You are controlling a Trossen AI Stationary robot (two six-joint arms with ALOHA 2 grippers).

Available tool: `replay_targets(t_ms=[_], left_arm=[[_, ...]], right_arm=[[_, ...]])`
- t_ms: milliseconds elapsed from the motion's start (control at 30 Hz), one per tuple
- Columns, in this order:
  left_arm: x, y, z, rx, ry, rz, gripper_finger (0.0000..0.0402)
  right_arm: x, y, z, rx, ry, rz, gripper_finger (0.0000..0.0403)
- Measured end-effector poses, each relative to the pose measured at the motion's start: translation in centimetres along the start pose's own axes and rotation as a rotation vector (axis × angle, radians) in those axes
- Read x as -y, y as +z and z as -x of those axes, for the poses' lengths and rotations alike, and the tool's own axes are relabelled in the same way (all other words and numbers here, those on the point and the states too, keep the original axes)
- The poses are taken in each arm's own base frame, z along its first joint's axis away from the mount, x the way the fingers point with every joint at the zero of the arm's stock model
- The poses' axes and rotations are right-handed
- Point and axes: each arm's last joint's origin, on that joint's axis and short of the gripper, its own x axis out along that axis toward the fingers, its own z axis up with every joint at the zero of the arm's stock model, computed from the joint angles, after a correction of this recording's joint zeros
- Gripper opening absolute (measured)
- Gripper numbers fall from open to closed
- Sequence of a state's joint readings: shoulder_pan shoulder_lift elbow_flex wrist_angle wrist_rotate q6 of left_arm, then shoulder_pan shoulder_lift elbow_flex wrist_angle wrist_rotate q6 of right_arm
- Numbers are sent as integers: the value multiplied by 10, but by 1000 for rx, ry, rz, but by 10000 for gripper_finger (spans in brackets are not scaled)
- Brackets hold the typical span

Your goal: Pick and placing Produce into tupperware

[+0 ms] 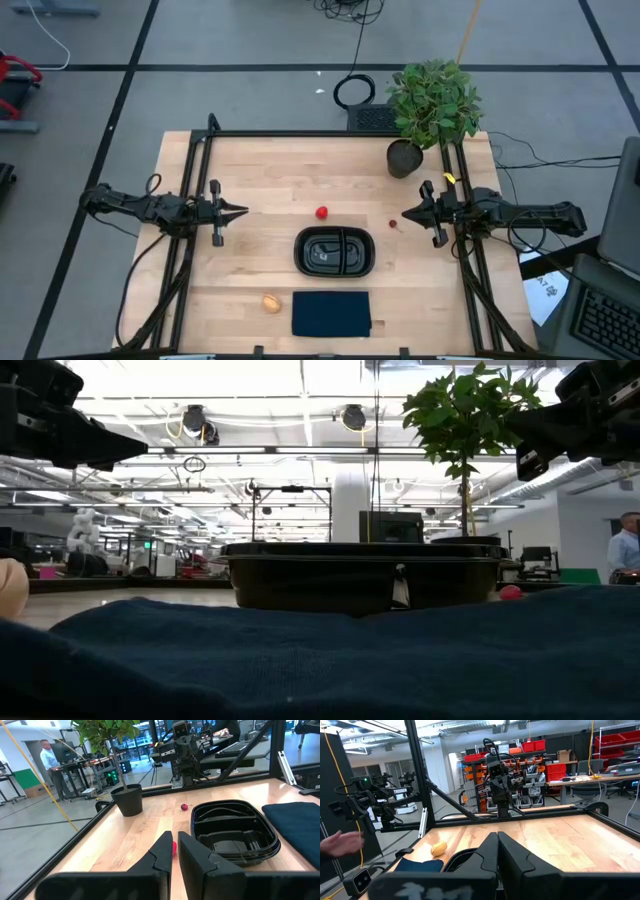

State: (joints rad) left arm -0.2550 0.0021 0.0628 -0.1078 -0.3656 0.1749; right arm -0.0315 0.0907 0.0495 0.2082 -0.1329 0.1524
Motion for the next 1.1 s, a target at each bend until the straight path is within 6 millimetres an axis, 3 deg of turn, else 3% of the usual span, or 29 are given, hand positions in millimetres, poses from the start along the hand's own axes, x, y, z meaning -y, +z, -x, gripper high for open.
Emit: replay_targets(t_ms=[467,700,1100], left_arm=[[-1,4,0,44,8,18,33],[-2,8,0,89,9,183,33],[-2,10,0,102,10,199,33]], right_arm=[[0,0,0,0,0,0,0],[0,0,0,0,0,0,0],[0,0,0,2,1,8,0]])
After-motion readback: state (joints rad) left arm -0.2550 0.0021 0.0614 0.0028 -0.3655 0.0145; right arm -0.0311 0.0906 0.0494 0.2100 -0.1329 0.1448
